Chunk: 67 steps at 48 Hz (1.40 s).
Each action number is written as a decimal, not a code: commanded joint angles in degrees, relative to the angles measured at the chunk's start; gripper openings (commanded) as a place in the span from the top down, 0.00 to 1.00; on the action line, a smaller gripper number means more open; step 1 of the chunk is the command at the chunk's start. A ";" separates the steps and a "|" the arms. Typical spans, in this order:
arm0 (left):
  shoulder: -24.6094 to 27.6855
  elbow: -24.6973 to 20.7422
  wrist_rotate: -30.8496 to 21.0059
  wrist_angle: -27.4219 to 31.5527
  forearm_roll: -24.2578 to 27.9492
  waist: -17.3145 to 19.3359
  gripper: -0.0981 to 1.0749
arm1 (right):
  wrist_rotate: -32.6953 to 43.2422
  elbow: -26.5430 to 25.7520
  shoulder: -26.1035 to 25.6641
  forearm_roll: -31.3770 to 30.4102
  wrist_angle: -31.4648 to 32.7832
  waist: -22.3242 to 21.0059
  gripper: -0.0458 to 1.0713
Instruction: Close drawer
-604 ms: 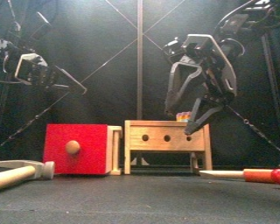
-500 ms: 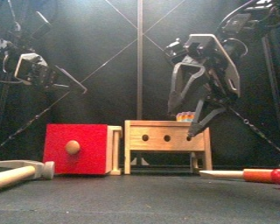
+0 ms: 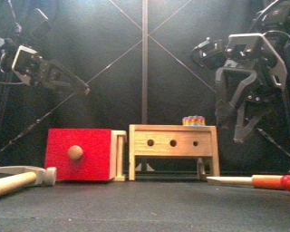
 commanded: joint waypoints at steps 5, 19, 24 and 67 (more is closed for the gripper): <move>-0.09 -2.20 -5.10 -0.88 -8.70 5.27 0.23 | -0.35 -6.15 3.25 -8.09 -4.83 -1.49 0.04; -0.09 -7.12 -8.53 2.20 -13.71 16.61 0.38 | -0.53 -14.59 10.72 -18.81 -7.12 -4.39 0.04; 0.09 -8.79 -8.79 6.77 -13.80 20.48 0.48 | -0.44 -16.61 12.22 -21.53 -7.03 -5.19 0.04; 18.72 -26.10 -9.67 31.90 -19.78 40.08 0.58 | -0.44 -27.16 21.97 -25.14 -7.21 -12.30 0.68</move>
